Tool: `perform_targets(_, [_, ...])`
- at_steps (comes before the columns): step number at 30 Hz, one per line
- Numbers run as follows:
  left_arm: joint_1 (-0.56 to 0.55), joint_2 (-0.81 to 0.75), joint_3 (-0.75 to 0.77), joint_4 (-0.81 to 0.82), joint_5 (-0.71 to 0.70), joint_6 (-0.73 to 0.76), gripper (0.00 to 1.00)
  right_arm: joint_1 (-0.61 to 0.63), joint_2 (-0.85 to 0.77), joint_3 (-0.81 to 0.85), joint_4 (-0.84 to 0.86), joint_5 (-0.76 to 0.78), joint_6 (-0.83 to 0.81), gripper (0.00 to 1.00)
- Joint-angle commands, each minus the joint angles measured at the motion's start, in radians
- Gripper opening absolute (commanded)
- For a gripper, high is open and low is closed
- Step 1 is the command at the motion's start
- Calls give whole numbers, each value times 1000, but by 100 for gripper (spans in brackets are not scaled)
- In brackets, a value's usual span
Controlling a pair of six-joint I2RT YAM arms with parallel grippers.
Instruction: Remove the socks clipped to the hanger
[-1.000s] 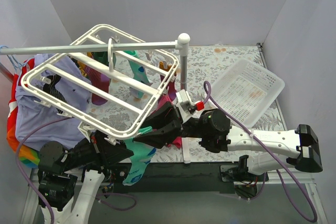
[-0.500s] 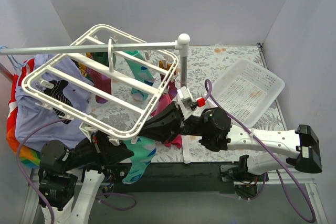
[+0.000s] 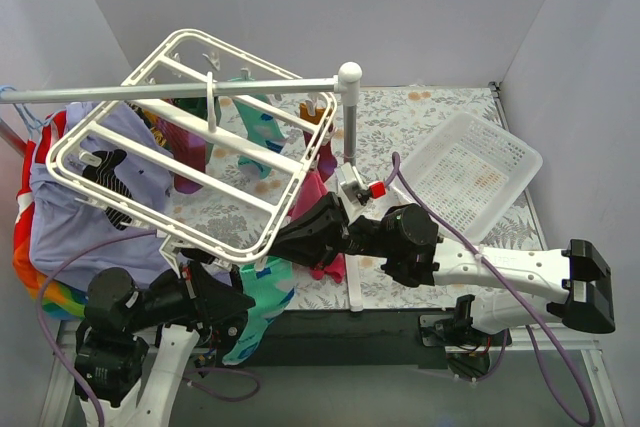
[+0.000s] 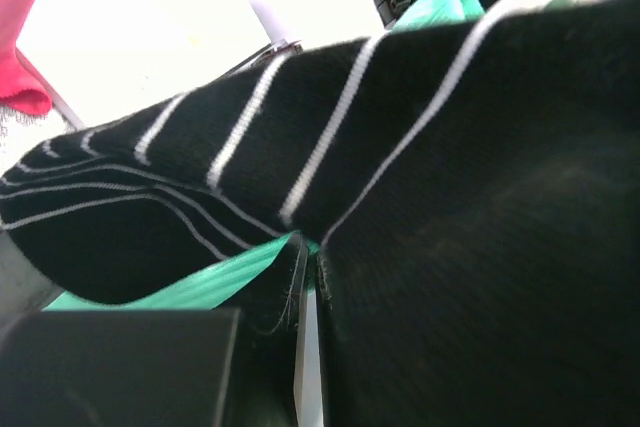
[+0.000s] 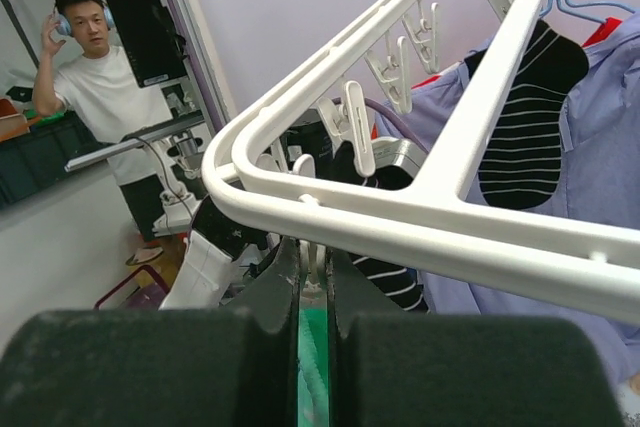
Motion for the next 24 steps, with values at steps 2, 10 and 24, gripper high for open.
perform_targets(2, [6,-25,31,-119,14,30,0,-9,-35,-13,-8,8,17,1])
perform_targets(10, [6,-60,42,-47,54,-47,0,-13,-33,-19,-50,0,29,6])
perform_targets(24, [6,-29,41,23,54,-56,0,-13,-113,-133,-157,-151,69,80])
